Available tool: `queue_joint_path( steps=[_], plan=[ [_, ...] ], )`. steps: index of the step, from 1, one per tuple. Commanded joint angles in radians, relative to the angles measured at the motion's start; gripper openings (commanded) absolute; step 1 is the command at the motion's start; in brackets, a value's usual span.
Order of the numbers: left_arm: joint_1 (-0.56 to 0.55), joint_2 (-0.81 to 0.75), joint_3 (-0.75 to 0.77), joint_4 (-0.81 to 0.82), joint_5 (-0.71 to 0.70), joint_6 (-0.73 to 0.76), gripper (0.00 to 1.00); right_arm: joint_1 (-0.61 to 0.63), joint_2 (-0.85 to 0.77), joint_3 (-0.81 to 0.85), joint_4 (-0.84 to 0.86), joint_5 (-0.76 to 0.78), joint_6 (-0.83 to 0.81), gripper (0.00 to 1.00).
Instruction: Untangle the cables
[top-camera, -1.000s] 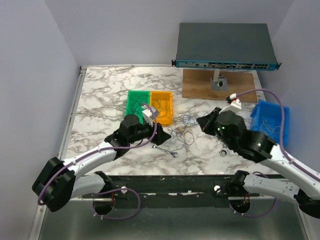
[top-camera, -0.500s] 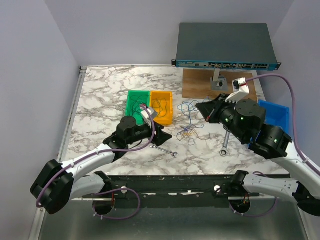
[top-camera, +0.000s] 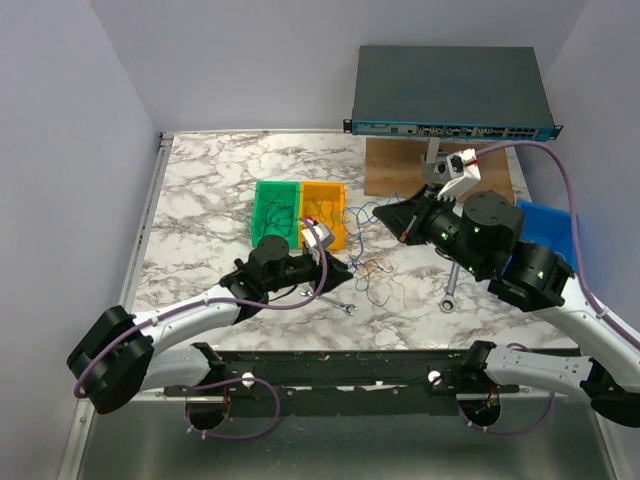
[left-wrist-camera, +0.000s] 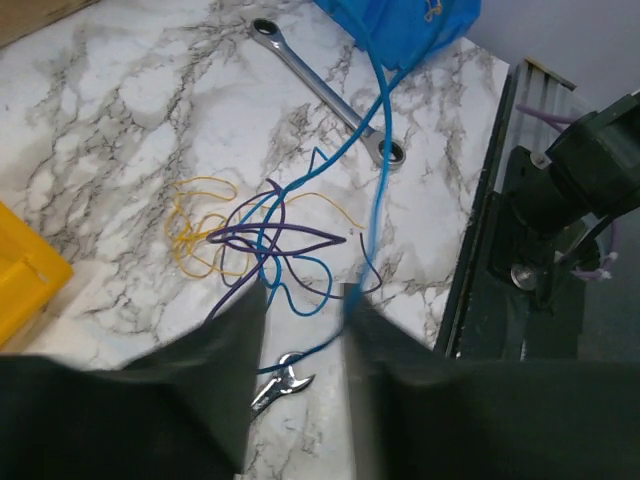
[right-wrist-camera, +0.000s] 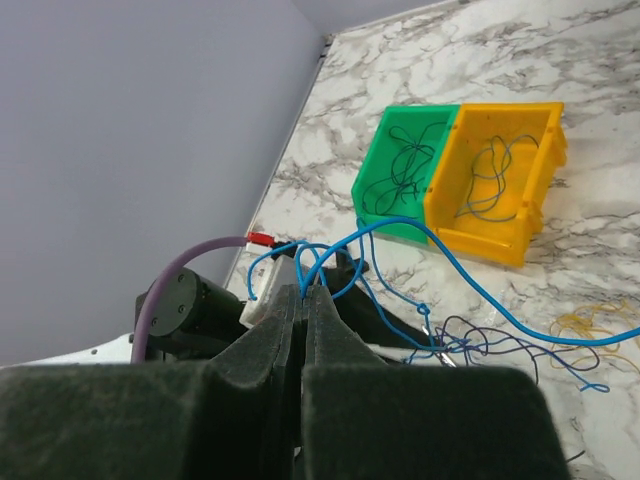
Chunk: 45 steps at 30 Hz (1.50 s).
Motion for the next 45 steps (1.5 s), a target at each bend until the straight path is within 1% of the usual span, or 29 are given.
queue_joint_path(
  steps=[1,2,3,6,8,10,11,13,14,15,17,18,19,21,23,24,26,28,30,32,34,35,36,38,39,40,42,45],
  plan=[
    [-0.012,0.022,0.071,-0.074,-0.105,0.042,0.06,0.004,-0.021,0.013,-0.017,0.032,0.020,0.01],
    [-0.010,0.006,0.062,-0.077,-0.129,0.037,0.00,0.005,-0.030,0.017,-0.055,0.094,0.025,0.01],
    [-0.010,-0.015,0.046,-0.070,-0.160,0.029,0.00,0.006,-0.040,0.018,-0.099,0.163,0.033,0.01],
    [0.011,-0.093,-0.011,-0.046,-0.194,-0.006,0.00,0.005,-0.083,-0.005,-0.247,0.464,0.094,0.01],
    [0.039,-0.119,-0.031,-0.053,-0.181,-0.035,0.00,0.005,-0.118,-0.036,-0.378,0.647,0.185,0.01],
    [0.073,-0.118,-0.029,-0.104,-0.204,-0.070,0.00,0.006,-0.156,-0.066,-0.548,0.793,0.322,0.01],
    [0.098,-0.117,-0.029,-0.128,-0.226,-0.096,0.00,0.005,-0.180,-0.074,-0.621,0.849,0.418,0.01],
    [0.167,-0.123,-0.041,-0.167,-0.267,-0.157,0.00,0.005,-0.227,-0.079,-0.775,0.929,0.586,0.01],
    [0.219,-0.129,-0.053,-0.172,-0.269,-0.192,0.00,0.006,-0.251,-0.076,-0.843,0.957,0.647,0.01],
    [0.263,-0.142,-0.072,-0.172,-0.264,-0.216,0.00,0.005,-0.274,-0.074,-0.873,0.978,0.679,0.01],
    [0.336,-0.174,-0.097,-0.188,-0.279,-0.246,0.00,0.006,-0.319,-0.070,-0.872,0.989,0.650,0.01],
    [0.354,-0.195,-0.106,-0.195,-0.290,-0.252,0.00,0.005,-0.338,-0.070,-0.835,0.988,0.599,0.01],
    [0.361,-0.213,-0.118,-0.190,-0.293,-0.251,0.00,0.006,-0.355,-0.075,-0.763,0.972,0.519,0.01],
    [0.361,-0.248,-0.137,-0.169,-0.288,-0.251,0.00,0.005,-0.391,-0.107,-0.573,0.914,0.291,0.01],
    [0.361,-0.274,-0.150,-0.167,-0.311,-0.261,0.00,0.005,-0.411,-0.136,-0.448,0.836,0.162,0.01],
    [0.361,-0.285,-0.153,-0.153,-0.291,-0.255,0.00,0.005,-0.413,-0.150,-0.401,0.777,0.106,0.01],
    [0.360,-0.301,-0.161,-0.084,-0.165,-0.221,0.00,0.005,-0.403,-0.181,-0.317,0.659,0.021,0.01],
    [0.338,-0.304,-0.174,0.000,-0.095,-0.217,0.00,0.005,-0.373,-0.216,-0.235,0.526,-0.053,0.01],
    [0.316,-0.293,-0.148,-0.023,-0.105,-0.200,0.00,0.005,-0.322,-0.239,-0.161,0.400,-0.117,0.01],
    [0.303,-0.276,-0.110,-0.059,-0.091,-0.184,0.00,0.005,-0.263,-0.233,-0.116,0.301,-0.148,0.01],
    [0.285,-0.260,-0.090,-0.062,-0.039,-0.171,0.00,0.005,-0.212,-0.213,-0.064,0.200,-0.186,0.01],
    [0.268,-0.256,-0.080,-0.067,-0.024,-0.157,0.04,0.006,-0.193,-0.205,-0.033,0.139,-0.199,0.01],
    [0.248,-0.249,-0.066,-0.081,-0.025,-0.143,0.10,0.006,-0.170,-0.195,-0.008,0.092,-0.211,0.01],
    [0.198,-0.239,-0.040,-0.109,-0.031,-0.100,0.35,0.006,-0.133,-0.171,0.030,0.020,-0.223,0.01],
    [0.170,-0.236,-0.025,-0.127,-0.046,-0.078,0.49,0.006,-0.112,-0.153,0.037,-0.002,-0.224,0.01],
    [0.149,-0.234,-0.014,-0.136,-0.061,-0.062,0.60,0.005,-0.094,-0.137,0.038,-0.016,-0.225,0.01],
    [0.112,-0.225,0.005,-0.137,-0.055,-0.041,0.70,0.006,-0.059,-0.105,0.038,-0.036,-0.228,0.01],
    [0.082,-0.207,0.037,-0.128,-0.031,-0.040,0.74,0.005,-0.019,-0.081,0.049,-0.070,-0.231,0.01]
  ],
)
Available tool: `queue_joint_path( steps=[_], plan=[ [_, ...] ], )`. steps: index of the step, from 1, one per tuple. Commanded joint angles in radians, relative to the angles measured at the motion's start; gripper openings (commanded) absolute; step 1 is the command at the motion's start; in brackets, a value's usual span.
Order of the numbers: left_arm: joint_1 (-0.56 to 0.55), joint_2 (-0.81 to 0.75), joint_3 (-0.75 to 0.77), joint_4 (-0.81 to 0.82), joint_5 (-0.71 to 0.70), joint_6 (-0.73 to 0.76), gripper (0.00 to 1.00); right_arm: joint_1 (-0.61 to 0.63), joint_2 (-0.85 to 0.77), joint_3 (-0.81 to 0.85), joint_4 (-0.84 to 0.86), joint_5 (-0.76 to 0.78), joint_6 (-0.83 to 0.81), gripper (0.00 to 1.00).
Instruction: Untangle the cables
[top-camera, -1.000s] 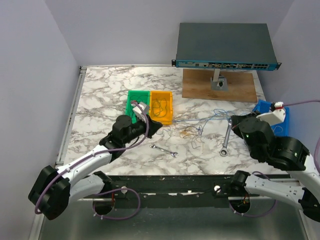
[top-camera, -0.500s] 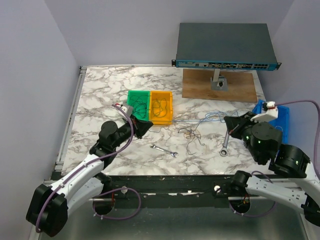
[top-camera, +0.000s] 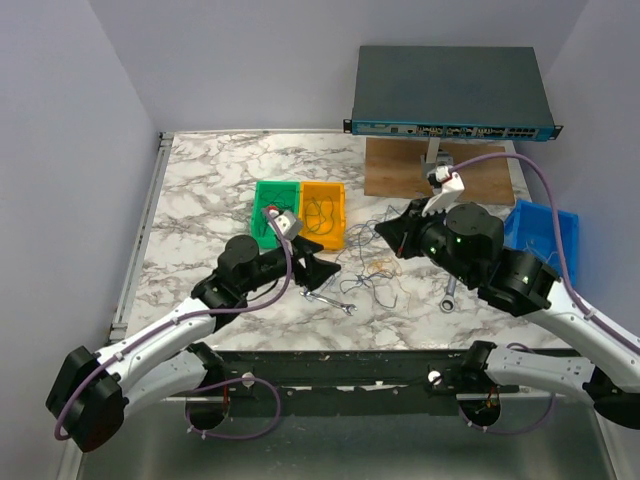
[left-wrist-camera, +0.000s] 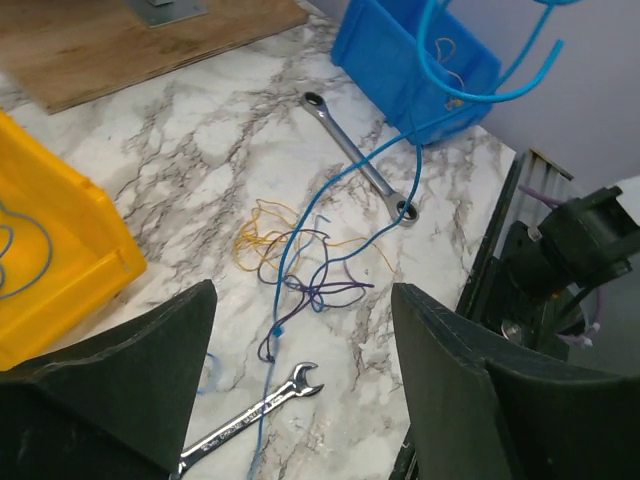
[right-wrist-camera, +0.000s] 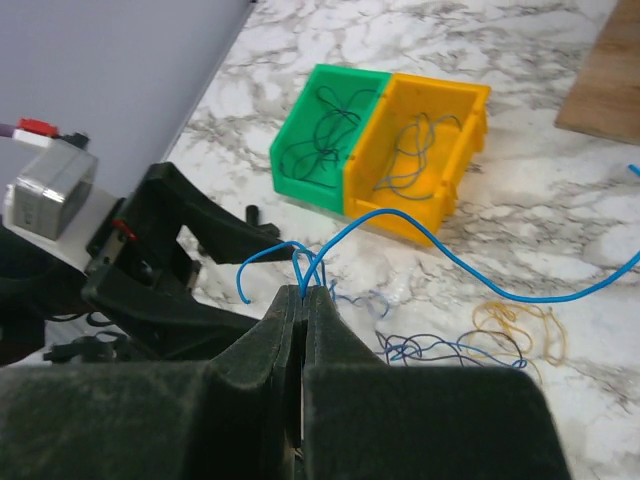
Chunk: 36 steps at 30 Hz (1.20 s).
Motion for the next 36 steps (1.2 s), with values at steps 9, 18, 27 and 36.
queue_joint_path(
  steps=[9,18,27,36],
  plan=[
    [-0.061,0.114,0.144,0.046,0.086,0.024,0.76,-0.002,0.054,0.088,0.109,-0.183,-0.034,0.01],
    [-0.075,0.200,0.214,0.087,0.117,0.005,0.70,-0.003,0.067,0.084,0.126,-0.196,-0.023,0.01],
    [-0.071,0.223,0.276,0.017,0.120,-0.054,0.00,-0.003,0.028,-0.033,0.131,-0.129,-0.020,0.67],
    [-0.043,0.190,0.370,-0.110,0.144,-0.185,0.00,-0.002,-0.177,-0.423,0.271,-0.134,-0.040,0.83]
  ],
)
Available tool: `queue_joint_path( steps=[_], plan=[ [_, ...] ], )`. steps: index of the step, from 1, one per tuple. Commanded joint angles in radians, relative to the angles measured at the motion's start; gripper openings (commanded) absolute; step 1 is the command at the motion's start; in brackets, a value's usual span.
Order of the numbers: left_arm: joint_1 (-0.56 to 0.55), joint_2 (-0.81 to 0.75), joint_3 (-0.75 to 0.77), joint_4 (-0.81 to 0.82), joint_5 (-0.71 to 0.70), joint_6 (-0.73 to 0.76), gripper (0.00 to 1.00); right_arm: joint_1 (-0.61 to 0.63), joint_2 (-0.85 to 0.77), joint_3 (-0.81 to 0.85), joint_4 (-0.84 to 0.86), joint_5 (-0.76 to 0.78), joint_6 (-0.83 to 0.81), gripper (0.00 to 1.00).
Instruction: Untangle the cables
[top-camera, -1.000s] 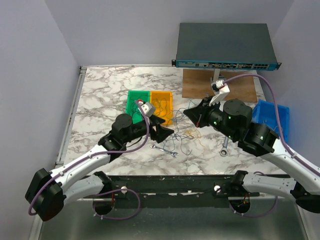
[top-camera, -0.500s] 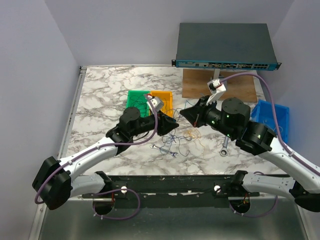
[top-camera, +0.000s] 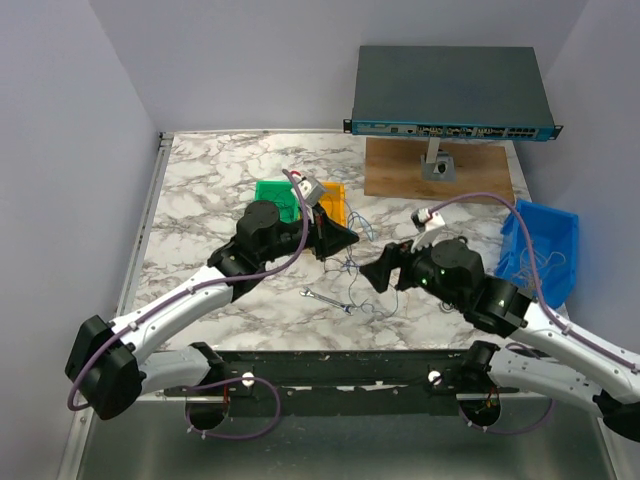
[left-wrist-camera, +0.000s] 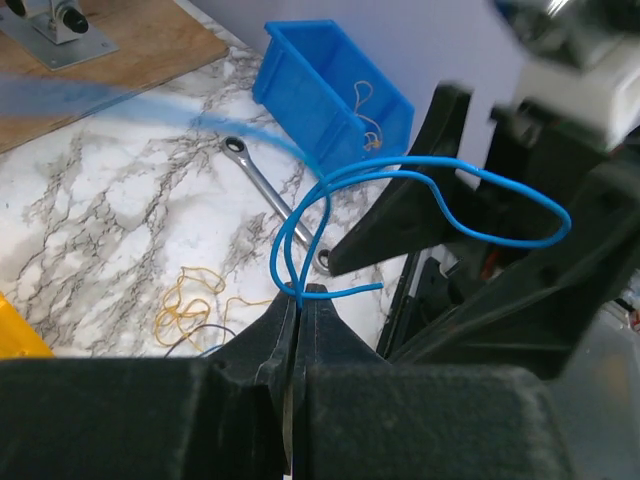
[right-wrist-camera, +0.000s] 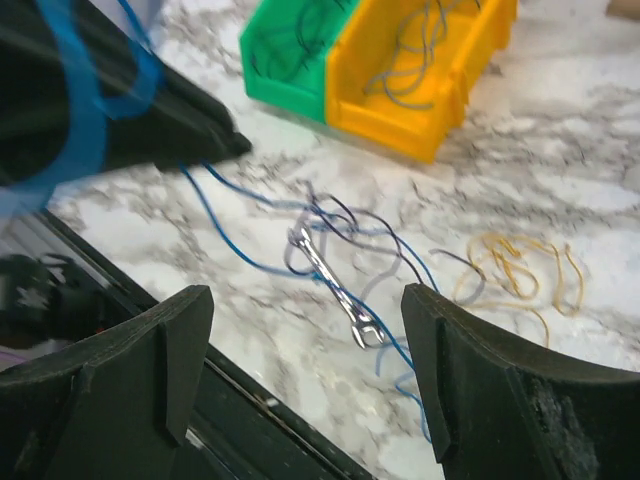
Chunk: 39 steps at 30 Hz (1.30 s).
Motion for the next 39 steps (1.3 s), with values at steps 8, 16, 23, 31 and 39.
queue_joint_path(
  steps=[8,16,23,31,39],
  plan=[
    [0.016,-0.045,0.170,-0.204,0.125,-0.020,0.00,-0.003,-0.220,-0.252,0.159,0.043,-0.055,0.75],
    [0.013,-0.063,0.209,-0.295,0.200,0.059,0.00,-0.003,-0.250,-0.238,0.119,0.310,0.007,0.61],
    [0.012,-0.067,0.219,-0.299,0.240,0.071,0.00,-0.002,-0.092,-0.222,0.173,0.085,-0.069,0.62],
    [0.010,-0.045,0.237,-0.279,0.276,0.059,0.00,-0.002,0.119,-0.183,0.267,-0.192,-0.159,0.63],
    [0.001,-0.028,0.266,-0.302,0.322,0.071,0.00,-0.002,0.197,-0.193,0.408,-0.211,-0.220,0.63]
  ],
)
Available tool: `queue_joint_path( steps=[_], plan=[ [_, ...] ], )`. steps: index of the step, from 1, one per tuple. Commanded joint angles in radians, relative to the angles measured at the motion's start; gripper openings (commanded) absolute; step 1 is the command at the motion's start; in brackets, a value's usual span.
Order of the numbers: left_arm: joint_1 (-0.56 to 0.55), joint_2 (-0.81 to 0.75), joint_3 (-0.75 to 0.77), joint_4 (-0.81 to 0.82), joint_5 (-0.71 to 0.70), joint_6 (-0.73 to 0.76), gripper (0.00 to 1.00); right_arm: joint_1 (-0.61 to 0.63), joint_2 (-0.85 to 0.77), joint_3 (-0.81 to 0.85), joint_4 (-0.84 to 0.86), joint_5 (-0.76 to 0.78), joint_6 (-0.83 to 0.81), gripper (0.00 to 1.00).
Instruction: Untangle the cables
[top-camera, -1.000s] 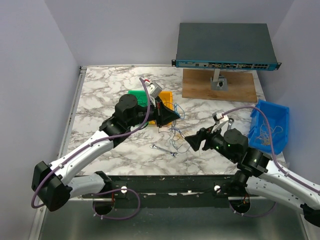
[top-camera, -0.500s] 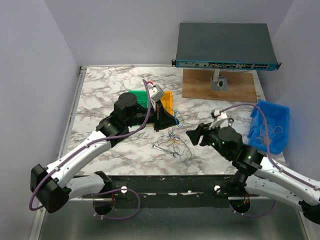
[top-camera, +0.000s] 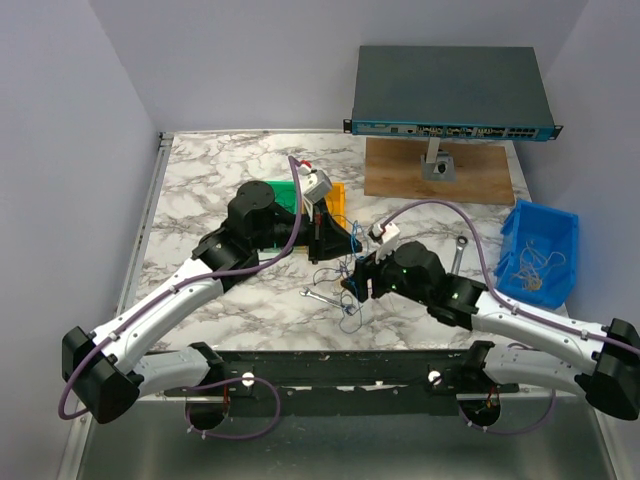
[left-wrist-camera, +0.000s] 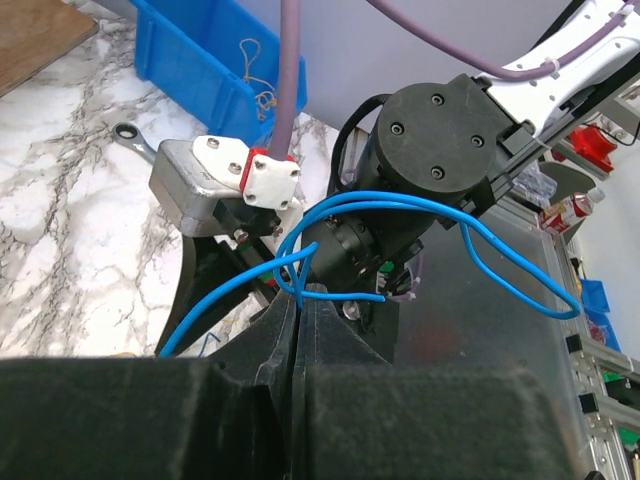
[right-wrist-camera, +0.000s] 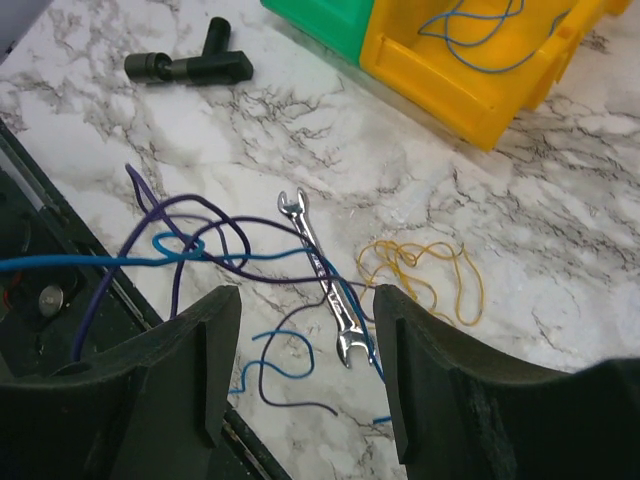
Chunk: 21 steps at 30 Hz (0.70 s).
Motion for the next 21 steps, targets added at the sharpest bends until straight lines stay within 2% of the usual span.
queue_joint_path(
  steps=[1,3,9,11,13,17,19,21],
  plan=[
    [-0.008,0.007,0.047,-0.017,0.055,0.026,0.00,-0.001,0.017,0.017,0.132,-0.052,-0.069,0.63],
    [-0.009,0.009,0.052,-0.040,0.057,0.032,0.00,0.000,0.012,0.010,0.155,-0.083,-0.083,0.62],
    [-0.010,0.017,0.073,-0.076,0.022,0.052,0.00,0.000,-0.027,-0.004,0.135,-0.072,-0.099,0.52],
    [-0.009,0.018,0.080,-0.083,0.017,0.057,0.00,-0.001,-0.050,-0.016,0.125,-0.085,-0.099,0.43],
    [-0.009,0.021,0.091,-0.089,0.012,0.059,0.00,-0.001,-0.073,-0.031,0.122,-0.088,-0.093,0.29],
    [-0.009,0.025,0.108,-0.099,-0.009,0.057,0.00,-0.001,-0.115,-0.045,0.106,-0.066,-0.073,0.09],
    [-0.009,0.019,0.112,-0.104,-0.023,0.056,0.00,-0.001,-0.133,-0.053,0.102,-0.063,-0.063,0.03],
    [-0.009,0.013,0.117,-0.111,-0.032,0.056,0.00,-0.001,-0.149,-0.064,0.100,-0.025,-0.054,0.03]
  ],
)
